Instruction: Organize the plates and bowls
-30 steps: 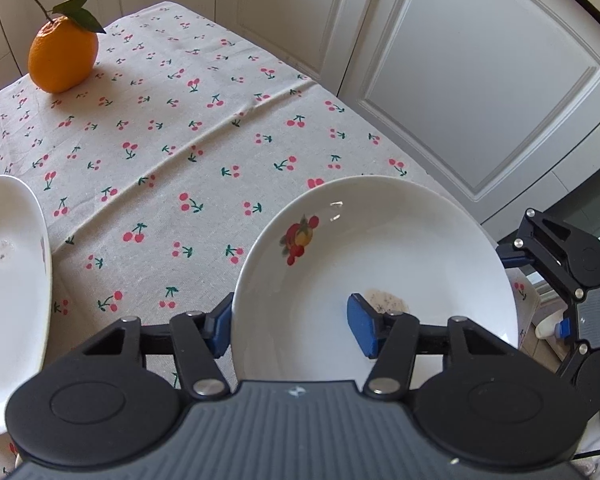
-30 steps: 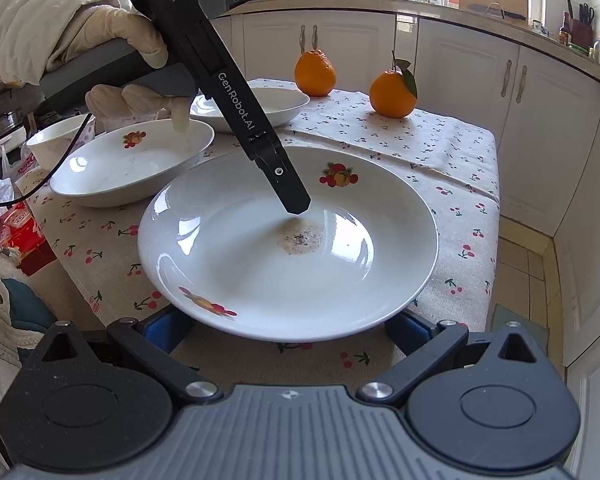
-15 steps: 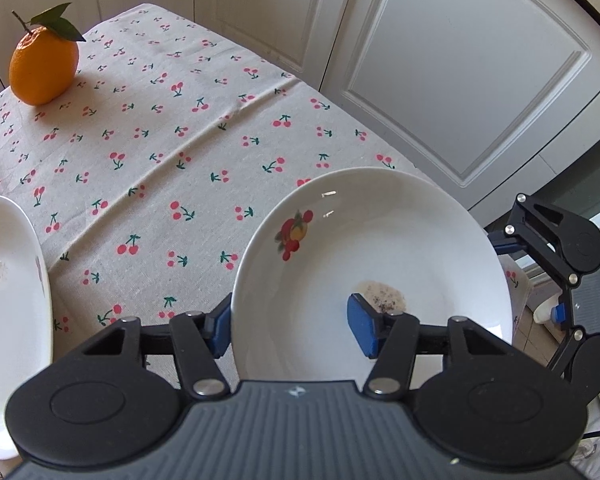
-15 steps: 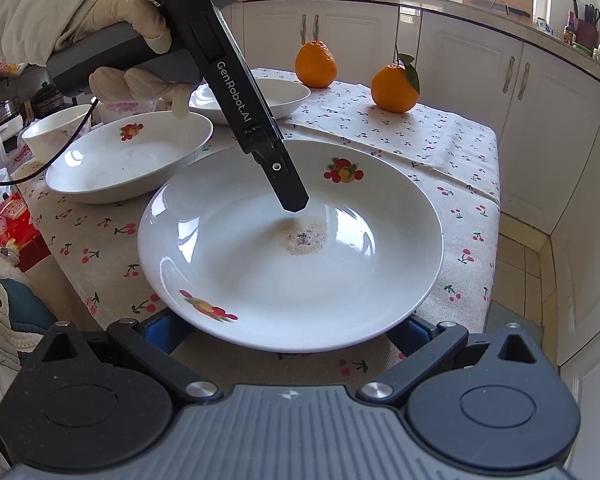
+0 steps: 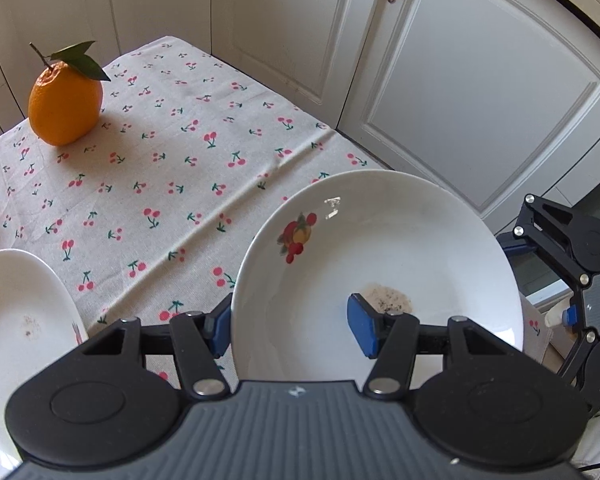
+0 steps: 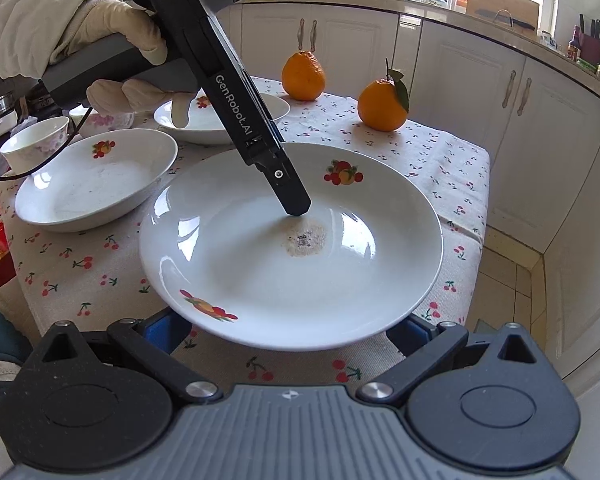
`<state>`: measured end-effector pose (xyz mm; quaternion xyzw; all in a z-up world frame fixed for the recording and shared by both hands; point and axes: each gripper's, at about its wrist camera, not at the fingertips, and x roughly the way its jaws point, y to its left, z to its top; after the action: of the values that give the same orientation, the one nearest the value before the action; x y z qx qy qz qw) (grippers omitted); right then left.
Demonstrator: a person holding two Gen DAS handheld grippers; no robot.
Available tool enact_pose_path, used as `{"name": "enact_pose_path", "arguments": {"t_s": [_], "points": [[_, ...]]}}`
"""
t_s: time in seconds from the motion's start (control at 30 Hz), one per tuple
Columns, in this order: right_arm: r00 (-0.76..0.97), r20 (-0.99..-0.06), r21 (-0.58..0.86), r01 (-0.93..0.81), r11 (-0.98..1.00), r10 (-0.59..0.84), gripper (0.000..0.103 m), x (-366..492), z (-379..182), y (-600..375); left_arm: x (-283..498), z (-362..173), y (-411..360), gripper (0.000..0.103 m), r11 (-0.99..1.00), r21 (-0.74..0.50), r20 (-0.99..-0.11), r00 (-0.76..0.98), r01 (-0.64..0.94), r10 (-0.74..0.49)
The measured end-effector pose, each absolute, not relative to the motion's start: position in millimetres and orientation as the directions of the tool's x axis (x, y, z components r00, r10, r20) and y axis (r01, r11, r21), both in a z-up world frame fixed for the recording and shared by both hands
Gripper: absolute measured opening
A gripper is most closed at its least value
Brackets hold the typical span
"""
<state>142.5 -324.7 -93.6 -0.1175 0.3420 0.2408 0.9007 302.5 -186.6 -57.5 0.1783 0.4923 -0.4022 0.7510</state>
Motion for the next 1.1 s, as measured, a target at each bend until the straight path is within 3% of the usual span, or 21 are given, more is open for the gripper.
{"name": "enact_pose_path", "arguments": {"t_s": [1.1], "points": [[0.663,-0.688,-0.032,-0.434,0.900,0.295,0.103,176,-107,-336,335,-74,-204,0.060,0.641,-0.089,-0.857,0.270,0.762,-0.439]]}}
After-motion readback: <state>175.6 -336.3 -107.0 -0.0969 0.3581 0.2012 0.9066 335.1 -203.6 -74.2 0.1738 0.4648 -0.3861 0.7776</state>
